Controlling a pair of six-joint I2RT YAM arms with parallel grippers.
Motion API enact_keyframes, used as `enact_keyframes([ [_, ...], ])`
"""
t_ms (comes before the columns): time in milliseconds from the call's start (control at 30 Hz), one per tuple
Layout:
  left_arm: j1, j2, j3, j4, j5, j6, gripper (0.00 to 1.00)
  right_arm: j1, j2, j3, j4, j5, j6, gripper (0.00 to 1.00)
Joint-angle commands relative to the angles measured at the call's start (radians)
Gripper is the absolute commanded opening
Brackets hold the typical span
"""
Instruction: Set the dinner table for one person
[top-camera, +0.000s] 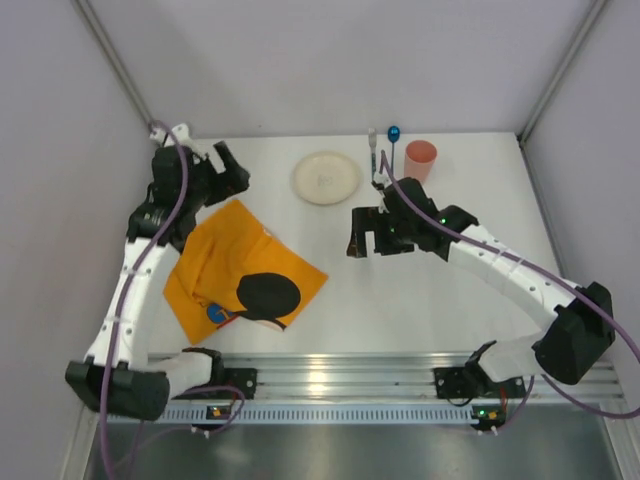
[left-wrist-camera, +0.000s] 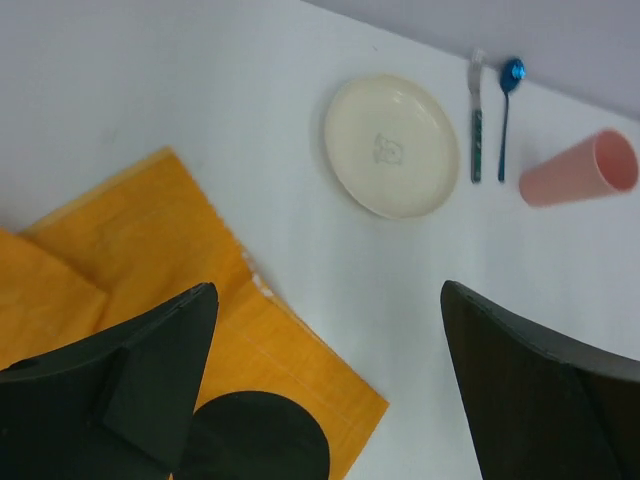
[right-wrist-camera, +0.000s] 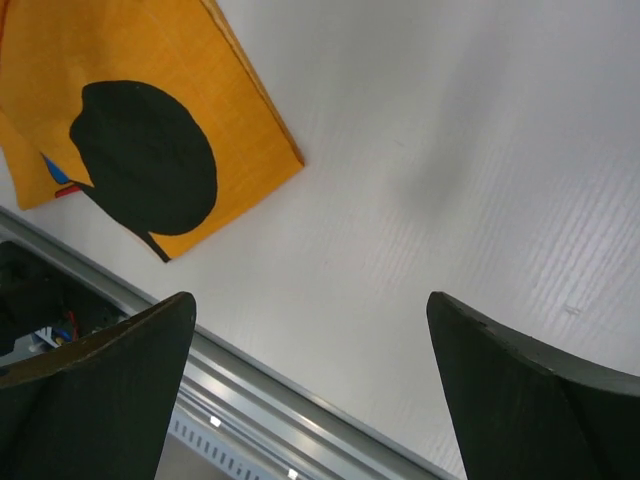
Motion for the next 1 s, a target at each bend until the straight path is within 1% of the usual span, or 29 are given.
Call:
enact_keyframes([
  [0,0.007,-0.266,-0.175,-0.151,-0.437,-0.29,0.98,0.001,0.0,0.049,0.106,-0.052,-0.014,1.0],
  [33,0.013,-0.315,-0.252,-0.144,-0.566,-0.37,0.98,-0.001,0.009,0.042,0.118,-0.061,-0.014,1.0],
  [67,0.027,-0.4,-0.383,-0.092,-0.533,-0.307,0.95,-0.001,0.02,0.037,0.14,-0.083,-0.014,1.0],
  [100,0.037,-0.424,-0.418,-0.044,-0.453,-0.267,0.84,-0.001,0.033,0.042,0.142,-0.096,-0.014,1.0],
  [133,0.04,-0.429,-0.423,-0.088,-0.43,-0.289,0.81,-0.001,0.073,0.054,0.139,-0.115,-0.015,1.0],
  [167,0.04,-0.398,-0.415,-0.149,-0.439,-0.339,0.81,-0.001,0.096,0.068,0.12,-0.153,-0.023,1.0],
  [200,0.04,-0.375,-0.409,-0.209,-0.46,-0.361,0.8,-0.001,0.118,0.088,0.116,-0.176,-0.027,1.0],
  [233,0.04,-0.348,-0.407,-0.339,-0.526,-0.387,0.8,-0.001,0.153,0.092,0.119,-0.201,-0.027,1.0],
  [267,0.04,-0.303,-0.409,-0.389,-0.547,-0.425,0.8,-0.001,0.17,0.095,0.135,-0.24,-0.026,1.0],
  [333,0.04,-0.282,-0.429,-0.436,-0.543,-0.415,0.77,-0.001,0.22,0.098,0.155,-0.273,-0.021,1.0],
  [367,0.04,-0.297,-0.464,-0.435,-0.504,-0.407,0.77,-0.001,0.24,0.105,0.177,-0.299,-0.012,1.0],
  [433,0.036,-0.356,-0.487,-0.42,-0.46,-0.403,0.76,-0.001,0.294,0.108,0.194,-0.331,0.002,1.0],
  [467,0.036,-0.376,-0.487,-0.411,-0.428,-0.404,0.81,-0.001,0.311,0.105,0.218,-0.34,0.008,1.0],
  [500,0.036,-0.395,-0.487,-0.414,-0.419,-0.416,0.83,0.001,0.331,0.105,0.23,-0.348,0.014,1.0],
  [533,0.036,-0.412,-0.486,-0.418,-0.407,-0.427,0.88,-0.001,0.369,0.103,0.243,-0.368,0.029,1.0],
  [567,0.036,-0.413,-0.483,-0.42,-0.382,-0.435,0.98,0.001,0.388,0.102,0.275,-0.376,0.038,1.0],
  [633,0.036,-0.403,-0.481,-0.433,-0.336,-0.436,0.98,0.001,0.441,0.092,0.325,-0.402,0.074,1.0],
  [767,0.036,-0.39,-0.463,-0.499,-0.321,-0.433,0.98,0.014,0.513,0.069,0.404,-0.422,0.13,1.0],
  [800,0.036,-0.395,-0.46,-0.527,-0.319,-0.433,0.97,0.021,0.526,0.069,0.413,-0.419,0.137,1.0],
  [967,0.036,-0.452,-0.429,-0.564,-0.293,-0.436,0.96,0.068,0.613,0.069,0.482,-0.428,0.181,0.99],
])
